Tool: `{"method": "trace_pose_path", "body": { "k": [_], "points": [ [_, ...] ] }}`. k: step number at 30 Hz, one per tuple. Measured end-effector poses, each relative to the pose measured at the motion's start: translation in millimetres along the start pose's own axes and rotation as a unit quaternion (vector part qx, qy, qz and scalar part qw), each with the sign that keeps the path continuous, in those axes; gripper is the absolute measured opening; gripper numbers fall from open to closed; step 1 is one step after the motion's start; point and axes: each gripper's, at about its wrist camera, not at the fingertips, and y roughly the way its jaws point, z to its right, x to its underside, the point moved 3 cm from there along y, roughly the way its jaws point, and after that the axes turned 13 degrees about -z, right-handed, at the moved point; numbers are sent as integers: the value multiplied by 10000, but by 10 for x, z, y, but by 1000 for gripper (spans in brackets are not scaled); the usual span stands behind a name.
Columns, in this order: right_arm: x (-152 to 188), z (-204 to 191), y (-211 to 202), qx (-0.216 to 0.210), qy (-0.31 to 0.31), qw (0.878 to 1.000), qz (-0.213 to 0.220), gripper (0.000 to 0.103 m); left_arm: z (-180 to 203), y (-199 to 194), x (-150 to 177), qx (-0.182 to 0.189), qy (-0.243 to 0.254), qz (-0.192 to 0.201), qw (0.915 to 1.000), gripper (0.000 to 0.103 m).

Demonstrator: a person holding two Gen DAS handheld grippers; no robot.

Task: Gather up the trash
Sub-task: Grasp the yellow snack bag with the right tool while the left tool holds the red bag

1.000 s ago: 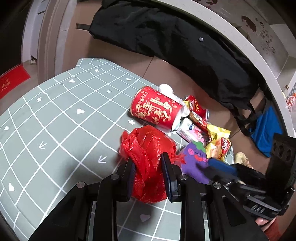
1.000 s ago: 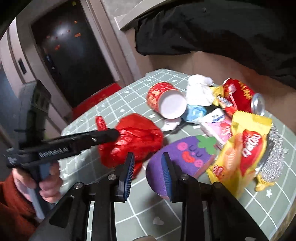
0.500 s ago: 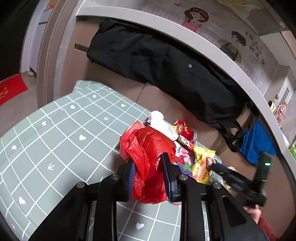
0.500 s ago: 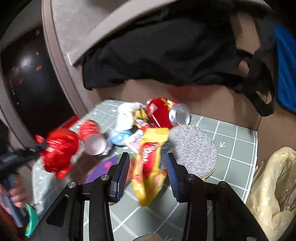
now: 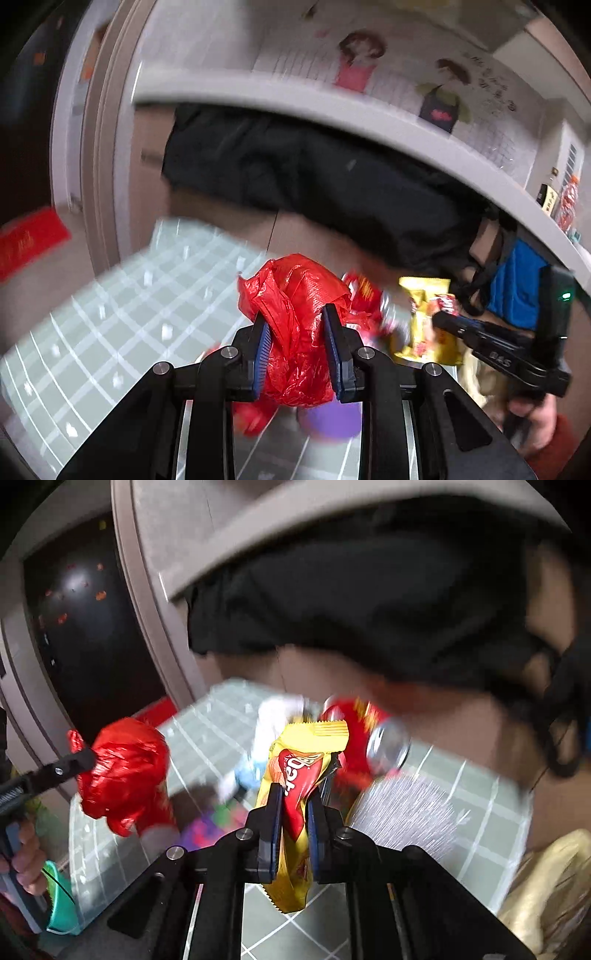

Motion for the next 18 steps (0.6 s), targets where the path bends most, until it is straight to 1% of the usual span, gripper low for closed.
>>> {"method": "trace_pose_path", "body": {
  "k": [2,4,6,8,11,14,18],
  "points": [
    [-77,17,-273,116,-122,9996,241,11,280,-108,-132,-135,186,335,9992,28],
    [-123,60,-566,270,-226,9982,485,11,516,-187,-201,-242,317,580,9975,28],
    [-122,122,-827,402,-314,9963,691,11,797,-254,-235,-357,434,839,9949,28],
    [-93,215,-1057,531,-367,9943,852,11,1040,-277,-234,-397,506,993,9930,28],
    [11,437,-1385,744,-357,9914,1018,11,1400,-231,-198,-273,598,994,9929,28],
    [158,693,-1642,1009,-254,9882,1125,12,1763,-115,-117,-5,709,828,9940,28],
    [370,1041,-1908,1315,12,9845,1164,12,2224,52,-2,297,941,601,9933,28]
  ]
}}
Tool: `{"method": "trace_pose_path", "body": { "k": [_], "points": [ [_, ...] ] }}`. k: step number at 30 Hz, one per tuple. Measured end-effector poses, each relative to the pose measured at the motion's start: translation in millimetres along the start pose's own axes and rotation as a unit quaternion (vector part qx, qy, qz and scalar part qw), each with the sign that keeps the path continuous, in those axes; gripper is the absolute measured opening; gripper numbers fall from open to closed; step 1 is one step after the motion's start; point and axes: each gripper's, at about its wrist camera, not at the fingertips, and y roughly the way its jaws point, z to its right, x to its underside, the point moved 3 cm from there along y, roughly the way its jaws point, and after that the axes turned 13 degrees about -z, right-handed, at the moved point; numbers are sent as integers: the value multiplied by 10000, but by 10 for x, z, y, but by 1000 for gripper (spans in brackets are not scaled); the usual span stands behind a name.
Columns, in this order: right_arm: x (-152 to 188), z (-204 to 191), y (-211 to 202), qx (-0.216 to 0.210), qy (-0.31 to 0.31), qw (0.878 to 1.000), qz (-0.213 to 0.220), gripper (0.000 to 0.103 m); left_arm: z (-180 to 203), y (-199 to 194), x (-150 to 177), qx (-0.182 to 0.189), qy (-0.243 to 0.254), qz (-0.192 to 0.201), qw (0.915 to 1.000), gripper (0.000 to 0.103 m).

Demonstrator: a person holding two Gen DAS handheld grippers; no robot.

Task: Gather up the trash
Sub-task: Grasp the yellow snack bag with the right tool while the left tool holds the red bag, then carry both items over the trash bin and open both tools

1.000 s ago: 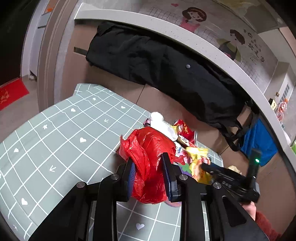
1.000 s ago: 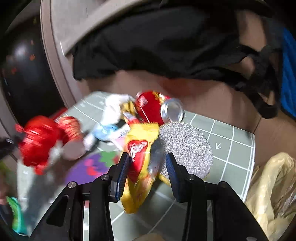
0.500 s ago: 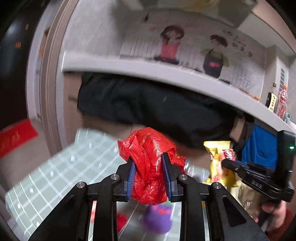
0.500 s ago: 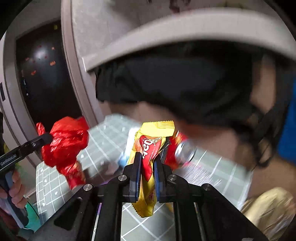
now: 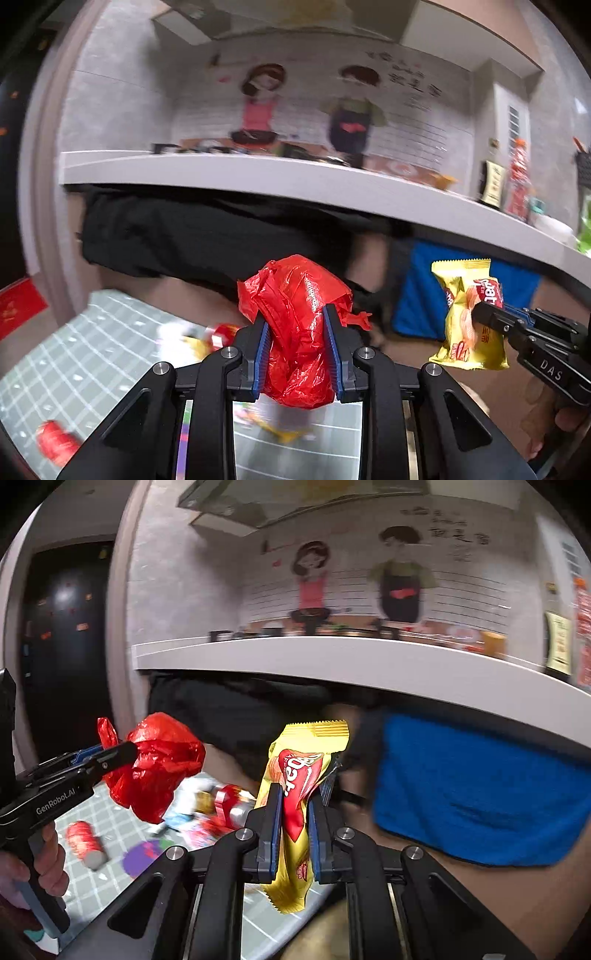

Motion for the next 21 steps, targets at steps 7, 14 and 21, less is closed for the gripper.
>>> {"method": "trace_pose_path", "body": {
  "k": [7,14,21],
  "points": [
    [324,630,-113,399,497,9977,-210,12,581,383,186,502,223,-518,9971,28],
    [549,948,-80,517,821,9945,-394,12,846,587,273,719,421,-801,9933,28],
    [691,1045,5,578,959,9924,-520,12,994,719,343,948,508,-986,9893,28]
  ]
}}
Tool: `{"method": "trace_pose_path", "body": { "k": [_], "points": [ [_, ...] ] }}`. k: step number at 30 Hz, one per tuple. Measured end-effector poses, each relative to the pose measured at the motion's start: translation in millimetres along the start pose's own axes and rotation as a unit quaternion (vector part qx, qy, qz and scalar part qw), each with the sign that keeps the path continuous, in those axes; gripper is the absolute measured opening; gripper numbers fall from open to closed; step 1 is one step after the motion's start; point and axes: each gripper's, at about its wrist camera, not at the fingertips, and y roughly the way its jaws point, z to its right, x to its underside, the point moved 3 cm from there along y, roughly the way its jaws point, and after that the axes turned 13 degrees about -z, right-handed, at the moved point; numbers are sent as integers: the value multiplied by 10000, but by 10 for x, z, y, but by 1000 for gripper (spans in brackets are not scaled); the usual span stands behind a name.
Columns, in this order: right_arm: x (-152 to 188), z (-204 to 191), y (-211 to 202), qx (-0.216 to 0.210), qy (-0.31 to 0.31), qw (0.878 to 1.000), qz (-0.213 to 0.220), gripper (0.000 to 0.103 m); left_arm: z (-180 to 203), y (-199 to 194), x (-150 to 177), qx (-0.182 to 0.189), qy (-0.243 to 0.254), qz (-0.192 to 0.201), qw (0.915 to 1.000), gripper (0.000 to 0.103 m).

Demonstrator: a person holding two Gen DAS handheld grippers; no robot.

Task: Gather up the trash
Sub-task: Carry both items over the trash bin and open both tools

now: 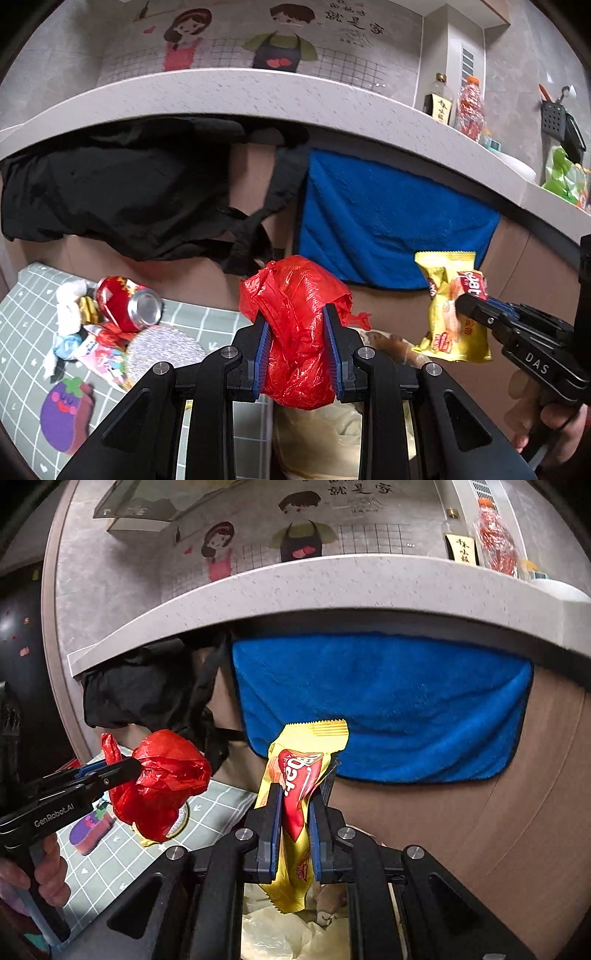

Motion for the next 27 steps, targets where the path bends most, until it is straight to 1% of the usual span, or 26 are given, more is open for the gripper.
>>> {"method": "trace_pose_path", "body": {
  "k": [11,15,17,18,19,20,22,24,27],
  "points": [
    [88,64,182,40,130,9997,-226,13,22,296,75,243,-20,-433,9988,28],
    [80,84,253,79,149,9995,-270,14,53,386,74,421,55,-521,9977,29],
    [93,123,290,86,230,9994,-260,17,65,440,70,665,66,-578,9961,38],
    [97,147,316,54,269,9992,-275,19,64,476,63,801,74,-652,9946,45],
    [95,172,357,16,324,9990,-316,28,55,510,63,915,61,-713,9932,51],
    [114,208,400,-26,430,9984,-368,34,48,524,64,990,40,-719,9925,54],
    [146,246,456,-61,527,9977,-431,35,15,542,65,1095,-44,-706,9915,63],
    [172,259,492,16,550,9973,-485,35,-40,559,59,1052,-155,-693,9919,64],
    [181,249,515,54,547,9972,-508,35,-75,569,67,966,-126,-761,9923,64]
  ]
}}
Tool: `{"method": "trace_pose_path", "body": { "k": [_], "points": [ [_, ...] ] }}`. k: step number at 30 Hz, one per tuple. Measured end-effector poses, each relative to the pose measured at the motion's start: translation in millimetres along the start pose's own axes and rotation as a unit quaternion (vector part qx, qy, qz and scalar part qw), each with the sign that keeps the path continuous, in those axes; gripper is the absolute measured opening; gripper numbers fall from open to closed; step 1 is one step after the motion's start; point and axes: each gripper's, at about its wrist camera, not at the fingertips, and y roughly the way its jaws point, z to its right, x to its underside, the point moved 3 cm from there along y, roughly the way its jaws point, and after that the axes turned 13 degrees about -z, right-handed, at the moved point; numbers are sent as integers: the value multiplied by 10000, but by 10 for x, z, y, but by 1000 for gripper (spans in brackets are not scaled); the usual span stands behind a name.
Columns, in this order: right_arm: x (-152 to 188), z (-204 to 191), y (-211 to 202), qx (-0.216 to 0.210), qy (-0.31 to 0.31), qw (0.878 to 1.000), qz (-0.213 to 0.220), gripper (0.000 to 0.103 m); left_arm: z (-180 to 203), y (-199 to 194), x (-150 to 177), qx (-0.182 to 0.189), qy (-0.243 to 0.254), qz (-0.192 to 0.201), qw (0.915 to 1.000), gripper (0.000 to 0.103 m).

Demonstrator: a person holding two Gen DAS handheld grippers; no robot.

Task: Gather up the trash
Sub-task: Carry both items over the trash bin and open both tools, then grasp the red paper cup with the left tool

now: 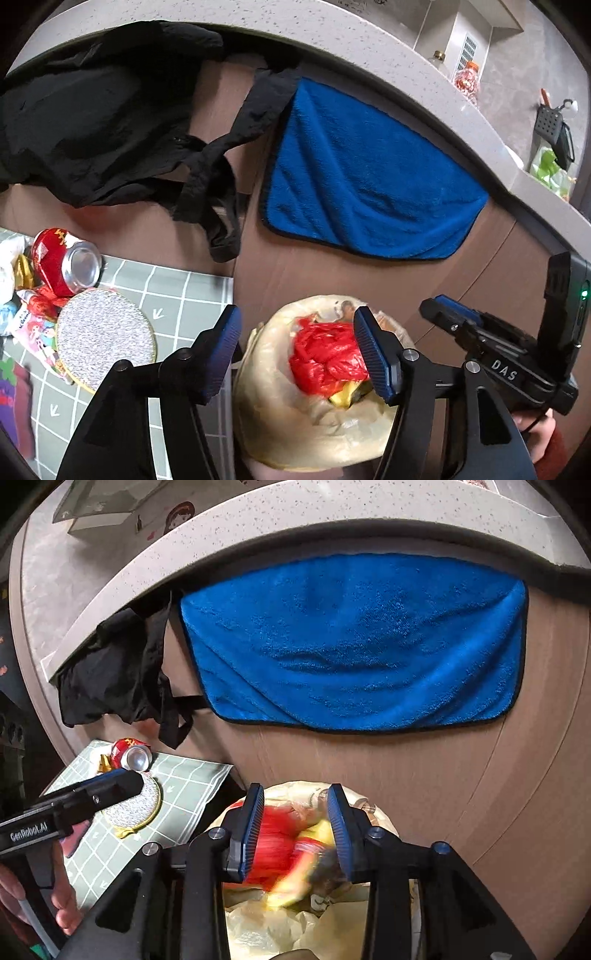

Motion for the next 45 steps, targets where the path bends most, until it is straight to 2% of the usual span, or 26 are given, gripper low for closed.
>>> {"method": "trace_pose_path", "body": {
  "k": [6,9,15,22,28,38,42,45],
  "points": [
    [-3,-74,-30,49,-63,10000,31,35,-20,-98,7,68,27,-11,10000,64],
    [-2,-147,-78,3,-118,9999,80,35,-42,-267,-4,35,68,81,9999,64],
    [19,-458,-157,-303,-320,9989,147,35,-302,-787,79,-110,-145,302,9994,64],
    [101,-1093,-183,-767,-680,9946,151,35,-793,-1515,372,-443,-403,567,9966,64],
    [264,-1786,-241,-1144,-1089,9873,142,35,-1271,-2126,824,-987,-564,761,9906,64],
    [704,-2792,-304,-1659,-1631,9726,23,35,-1963,-2990,1853,-1420,-1109,1043,9781,64],
    [817,-3096,-383,-1794,-1881,9656,-21,35,-2156,-3378,2231,-1681,-1406,1267,9674,64],
    [879,-3269,-476,-1879,-2035,9609,18,35,-2264,-3524,2454,-1797,-1587,1261,9626,64]
  ]
}}
